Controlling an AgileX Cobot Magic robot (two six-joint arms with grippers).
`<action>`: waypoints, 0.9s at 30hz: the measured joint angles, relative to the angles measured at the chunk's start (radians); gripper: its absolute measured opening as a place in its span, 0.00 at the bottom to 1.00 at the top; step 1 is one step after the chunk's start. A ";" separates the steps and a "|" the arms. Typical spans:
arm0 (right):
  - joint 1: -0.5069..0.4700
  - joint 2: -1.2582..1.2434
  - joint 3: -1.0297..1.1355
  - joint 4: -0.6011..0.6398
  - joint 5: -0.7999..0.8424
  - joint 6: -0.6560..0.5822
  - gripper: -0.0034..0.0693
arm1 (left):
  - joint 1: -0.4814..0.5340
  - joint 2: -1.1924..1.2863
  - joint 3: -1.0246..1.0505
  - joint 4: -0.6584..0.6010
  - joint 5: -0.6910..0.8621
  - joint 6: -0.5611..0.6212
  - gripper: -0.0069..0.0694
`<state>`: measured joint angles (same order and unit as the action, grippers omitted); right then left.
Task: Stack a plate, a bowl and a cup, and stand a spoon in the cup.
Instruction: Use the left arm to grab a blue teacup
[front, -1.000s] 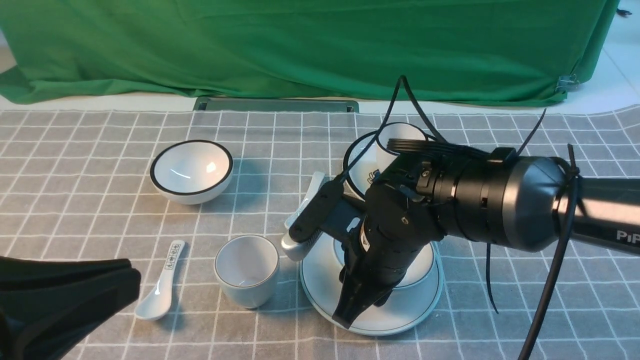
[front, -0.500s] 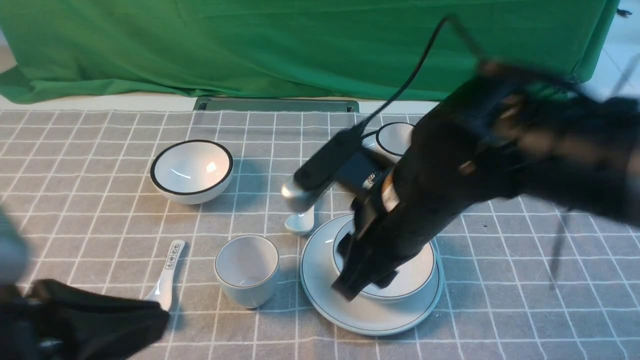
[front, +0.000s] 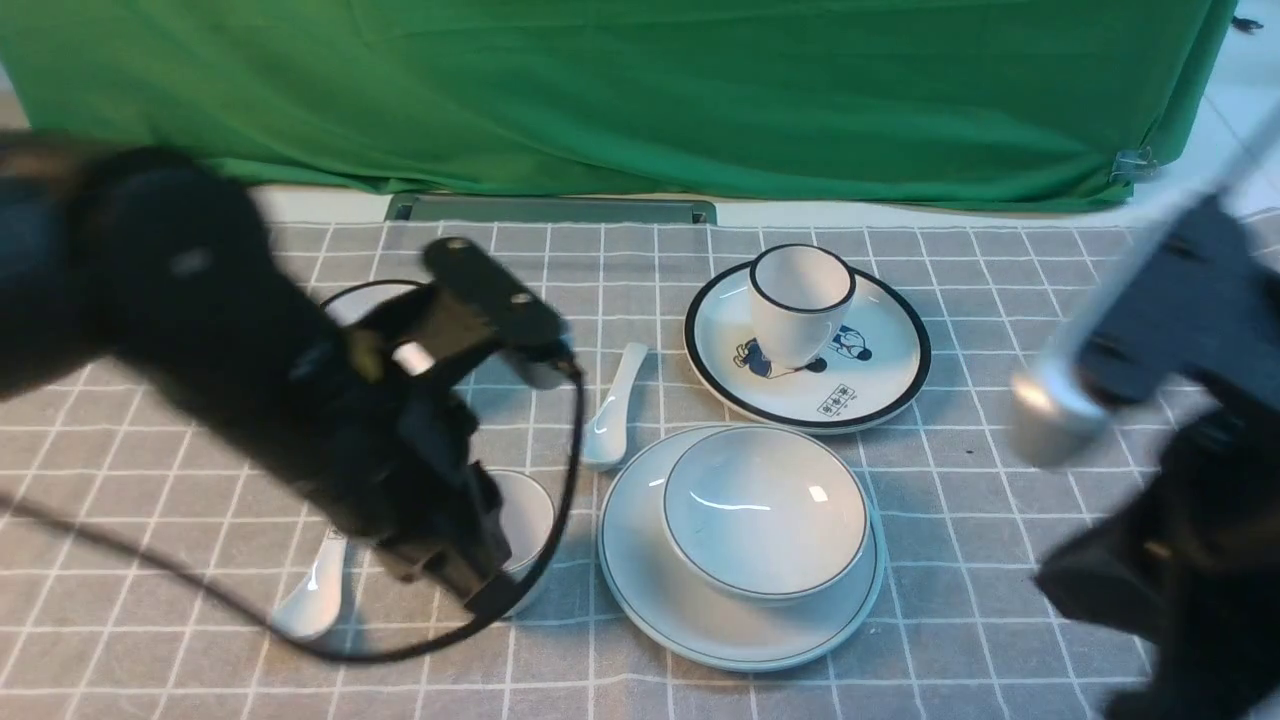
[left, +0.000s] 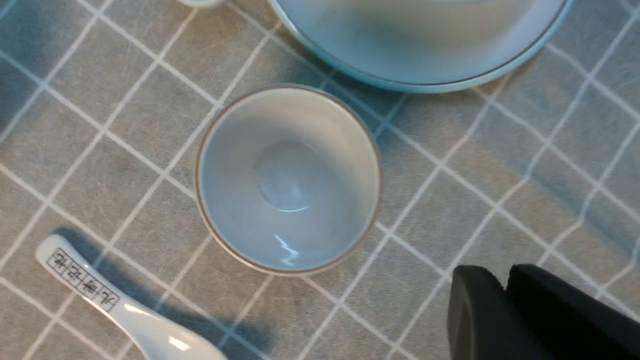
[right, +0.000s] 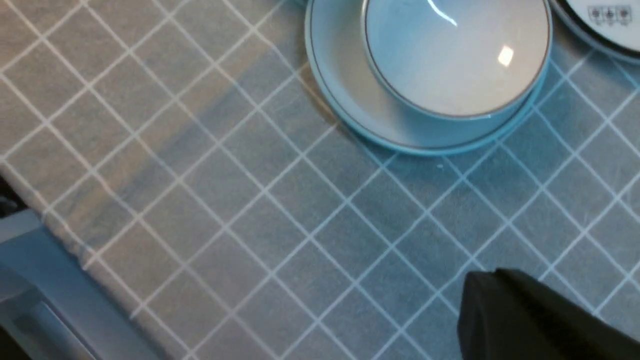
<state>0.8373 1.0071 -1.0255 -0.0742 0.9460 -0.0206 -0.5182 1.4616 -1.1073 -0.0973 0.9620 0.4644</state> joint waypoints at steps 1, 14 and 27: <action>0.000 -0.038 0.028 -0.001 -0.013 0.009 0.08 | 0.000 0.032 -0.024 0.005 0.019 0.001 0.26; 0.000 -0.245 0.184 -0.002 -0.052 0.057 0.09 | 0.000 0.197 -0.074 0.008 -0.011 0.159 0.60; 0.000 -0.249 0.190 -0.003 -0.058 0.064 0.10 | -0.005 0.274 -0.116 0.078 0.033 0.146 0.13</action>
<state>0.8373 0.7585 -0.8359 -0.0773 0.8880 0.0438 -0.5230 1.7353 -1.2229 -0.0194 0.9950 0.6100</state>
